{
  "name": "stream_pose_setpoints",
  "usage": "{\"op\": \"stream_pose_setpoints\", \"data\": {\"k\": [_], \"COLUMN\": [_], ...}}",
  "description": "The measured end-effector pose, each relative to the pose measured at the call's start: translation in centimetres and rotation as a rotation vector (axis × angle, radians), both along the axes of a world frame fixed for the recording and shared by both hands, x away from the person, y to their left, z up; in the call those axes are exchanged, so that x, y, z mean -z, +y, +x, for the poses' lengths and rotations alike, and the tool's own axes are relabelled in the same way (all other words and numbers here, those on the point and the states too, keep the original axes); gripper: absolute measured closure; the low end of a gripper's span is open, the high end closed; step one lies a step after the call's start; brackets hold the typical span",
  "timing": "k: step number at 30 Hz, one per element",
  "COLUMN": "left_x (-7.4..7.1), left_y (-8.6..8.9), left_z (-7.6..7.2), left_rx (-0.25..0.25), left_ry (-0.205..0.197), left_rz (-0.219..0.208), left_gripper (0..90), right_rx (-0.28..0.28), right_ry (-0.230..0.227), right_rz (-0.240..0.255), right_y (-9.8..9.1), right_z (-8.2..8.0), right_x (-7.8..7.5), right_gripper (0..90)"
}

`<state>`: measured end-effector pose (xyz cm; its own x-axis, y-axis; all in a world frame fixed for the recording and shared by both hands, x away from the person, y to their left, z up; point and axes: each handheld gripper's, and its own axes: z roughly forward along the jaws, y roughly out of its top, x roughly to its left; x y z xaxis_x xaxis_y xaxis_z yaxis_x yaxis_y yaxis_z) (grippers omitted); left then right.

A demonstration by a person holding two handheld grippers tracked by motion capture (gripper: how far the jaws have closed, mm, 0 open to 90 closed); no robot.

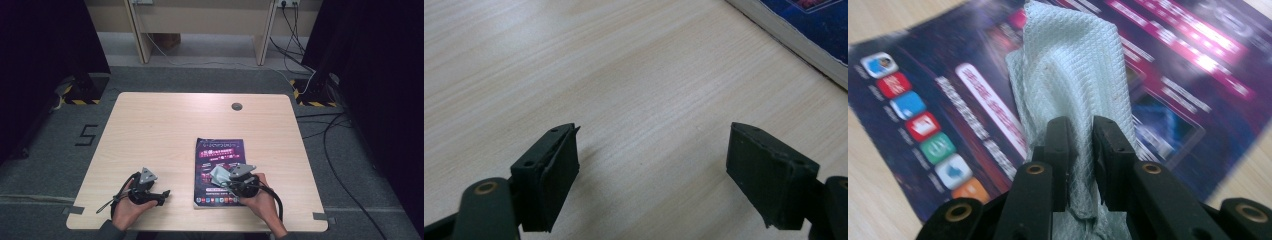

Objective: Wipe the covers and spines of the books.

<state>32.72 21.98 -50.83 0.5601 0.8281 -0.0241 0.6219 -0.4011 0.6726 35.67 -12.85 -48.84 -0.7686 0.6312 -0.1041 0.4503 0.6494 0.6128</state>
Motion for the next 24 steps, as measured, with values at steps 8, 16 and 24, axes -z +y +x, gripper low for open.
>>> {"op": "stream_pose_setpoints", "data": {"k": [8,16,24], "left_x": [0.1,0.1,0.3], "left_y": [-0.3,-0.3,-0.5], "left_z": [0.1,0.1,0.1], "left_rx": [0.008,0.006,0.015], "left_ry": [0.005,0.001,0.01], "left_rz": [0.002,0.013,0.004], "left_gripper": [20.4,20.4,20.3], "right_rx": [0.023,-0.056,-0.175], "right_ry": [-0.005,0.004,0.011], "right_rz": [0.0,0.014,0.034], "right_y": [-1.4,0.2,3.9], "right_z": [-0.8,-2.7,-5.0], "right_x": [0.0,0.0,0.2], "right_gripper": [77.9,77.8,77.7]}}
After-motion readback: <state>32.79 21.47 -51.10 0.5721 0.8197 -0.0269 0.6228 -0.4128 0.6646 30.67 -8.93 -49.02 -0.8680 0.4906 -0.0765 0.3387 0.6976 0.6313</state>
